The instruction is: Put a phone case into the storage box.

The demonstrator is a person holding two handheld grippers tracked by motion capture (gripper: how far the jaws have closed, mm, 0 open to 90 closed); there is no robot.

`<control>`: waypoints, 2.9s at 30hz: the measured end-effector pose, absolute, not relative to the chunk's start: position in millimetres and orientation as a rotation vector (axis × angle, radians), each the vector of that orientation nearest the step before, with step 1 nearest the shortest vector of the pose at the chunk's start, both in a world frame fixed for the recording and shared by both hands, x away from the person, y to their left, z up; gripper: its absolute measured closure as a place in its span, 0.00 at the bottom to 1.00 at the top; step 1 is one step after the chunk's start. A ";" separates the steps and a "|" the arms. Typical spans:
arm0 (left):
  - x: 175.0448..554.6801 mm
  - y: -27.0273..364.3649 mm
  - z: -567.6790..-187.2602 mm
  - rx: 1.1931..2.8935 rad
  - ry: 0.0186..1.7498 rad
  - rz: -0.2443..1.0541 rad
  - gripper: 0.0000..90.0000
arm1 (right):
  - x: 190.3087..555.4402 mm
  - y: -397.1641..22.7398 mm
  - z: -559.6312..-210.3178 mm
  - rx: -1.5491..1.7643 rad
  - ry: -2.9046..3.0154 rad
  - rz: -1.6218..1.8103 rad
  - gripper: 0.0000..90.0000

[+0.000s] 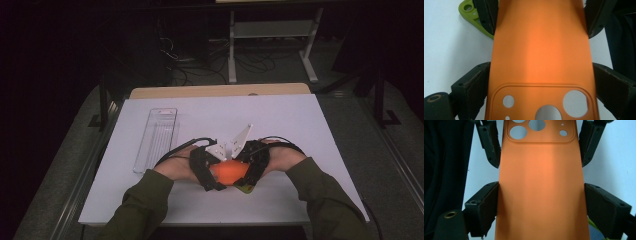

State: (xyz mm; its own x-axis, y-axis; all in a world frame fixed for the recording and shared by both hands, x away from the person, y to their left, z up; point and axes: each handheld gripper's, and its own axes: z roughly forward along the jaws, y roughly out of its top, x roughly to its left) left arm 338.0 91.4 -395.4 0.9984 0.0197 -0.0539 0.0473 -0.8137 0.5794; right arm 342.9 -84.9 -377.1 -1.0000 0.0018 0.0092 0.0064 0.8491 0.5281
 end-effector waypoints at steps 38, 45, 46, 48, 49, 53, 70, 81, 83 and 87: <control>348.2 104.3 -397.9 2.504 0.363 -0.015 0.17 | 349.8 -149.5 -371.2 -0.589 -2.925 -1.233 0.06; 354.0 109.2 -400.1 2.464 0.547 0.039 0.17 | 342.6 -160.2 -381.9 -0.884 -2.859 -1.294 0.06; 354.9 110.0 -399.5 2.471 0.549 0.045 0.17 | 341.3 -161.4 -384.1 -0.916 -2.844 -1.303 0.06; 355.2 110.7 -398.2 2.467 0.580 0.063 0.17 | 338.5 -162.8 -388.8 -0.971 -2.840 -1.316 0.06; 357.2 112.4 -397.2 2.484 0.574 0.075 0.17 | 336.5 -162.6 -390.1 -1.010 -2.840 -1.321 0.06; 357.4 113.1 -398.4 2.436 0.673 0.089 0.17 | 329.6 -164.2 -396.5 -1.121 -2.833 -1.329 0.03; 363.2 121.2 -393.6 2.423 0.722 0.117 0.17 | 326.0 -170.8 -408.4 -1.270 -2.829 -1.440 0.02; 364.1 123.2 -391.5 2.419 0.712 0.104 0.17 | 323.2 -164.1 -410.3 -1.227 -2.969 -1.442 0.02; 363.6 122.8 -391.9 2.406 0.714 0.100 0.17 | 323.1 -163.3 -411.1 -1.200 -3.012 -1.432 0.02; 363.5 122.2 -390.9 2.416 0.702 0.099 0.17 | 322.0 -160.7 -411.8 -1.171 -3.049 -1.422 0.01</control>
State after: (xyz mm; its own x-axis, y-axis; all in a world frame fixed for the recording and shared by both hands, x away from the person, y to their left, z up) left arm 363.5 122.2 -390.9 0.8564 0.5077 -0.0943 0.4617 -0.6710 0.5802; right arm 322.0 -160.7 -411.8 -0.7061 0.7012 -0.0988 0.3750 0.4887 0.7878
